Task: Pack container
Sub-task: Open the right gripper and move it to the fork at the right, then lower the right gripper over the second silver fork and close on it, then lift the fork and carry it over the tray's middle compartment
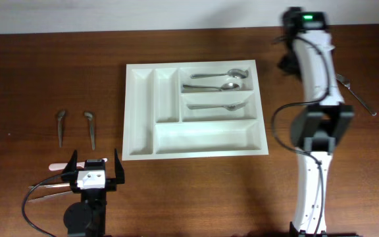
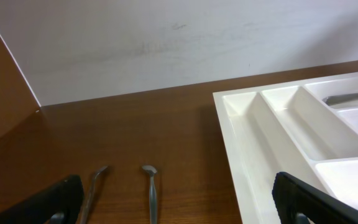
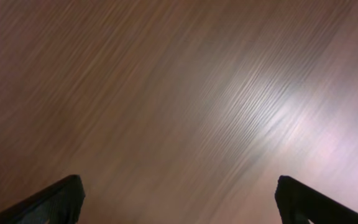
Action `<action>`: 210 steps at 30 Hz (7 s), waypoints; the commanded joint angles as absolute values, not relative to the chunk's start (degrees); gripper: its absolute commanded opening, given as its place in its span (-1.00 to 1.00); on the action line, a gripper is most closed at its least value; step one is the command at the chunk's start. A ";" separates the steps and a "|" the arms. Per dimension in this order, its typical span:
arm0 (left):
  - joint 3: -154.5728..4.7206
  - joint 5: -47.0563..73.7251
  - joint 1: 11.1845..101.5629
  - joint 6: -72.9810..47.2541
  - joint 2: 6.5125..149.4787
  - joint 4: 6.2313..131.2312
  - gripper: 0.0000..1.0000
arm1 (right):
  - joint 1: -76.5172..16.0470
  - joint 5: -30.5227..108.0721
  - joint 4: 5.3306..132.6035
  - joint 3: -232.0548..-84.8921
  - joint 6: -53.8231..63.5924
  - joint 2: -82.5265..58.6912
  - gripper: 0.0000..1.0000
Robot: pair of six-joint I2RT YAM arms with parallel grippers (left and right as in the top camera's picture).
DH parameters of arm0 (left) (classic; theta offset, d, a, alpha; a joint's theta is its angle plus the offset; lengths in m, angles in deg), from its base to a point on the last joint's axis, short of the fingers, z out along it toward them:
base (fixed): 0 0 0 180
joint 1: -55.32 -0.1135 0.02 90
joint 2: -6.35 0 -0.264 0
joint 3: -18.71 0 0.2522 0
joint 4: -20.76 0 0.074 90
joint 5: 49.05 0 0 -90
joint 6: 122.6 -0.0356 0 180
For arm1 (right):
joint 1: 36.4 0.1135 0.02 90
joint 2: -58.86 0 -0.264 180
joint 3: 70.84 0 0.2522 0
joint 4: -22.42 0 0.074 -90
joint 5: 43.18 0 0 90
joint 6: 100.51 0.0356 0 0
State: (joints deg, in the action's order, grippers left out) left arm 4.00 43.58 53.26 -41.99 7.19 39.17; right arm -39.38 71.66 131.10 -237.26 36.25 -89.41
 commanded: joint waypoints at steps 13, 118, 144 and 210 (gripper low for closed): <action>4.41 44.20 52.91 -41.44 6.69 38.99 0.98 | -64.87 48.97 126.00 -237.06 -16.29 -88.43 0.98; 4.41 44.22 52.91 -41.44 6.69 38.99 0.98 | -67.64 38.37 105.65 -221.72 -60.42 -95.29 0.16; 4.41 44.22 52.91 -41.44 6.69 38.99 0.98 | -67.32 38.37 103.80 -224.08 -51.31 -95.14 -0.93; 4.41 44.22 52.91 -41.44 6.69 38.99 0.98 | -27.32 20.97 133.52 -264.12 46.35 -90.68 -0.92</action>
State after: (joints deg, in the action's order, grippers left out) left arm 4.00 43.58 53.26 -41.99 7.19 39.15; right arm -30.51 12.01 133.17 -263.77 37.80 -93.65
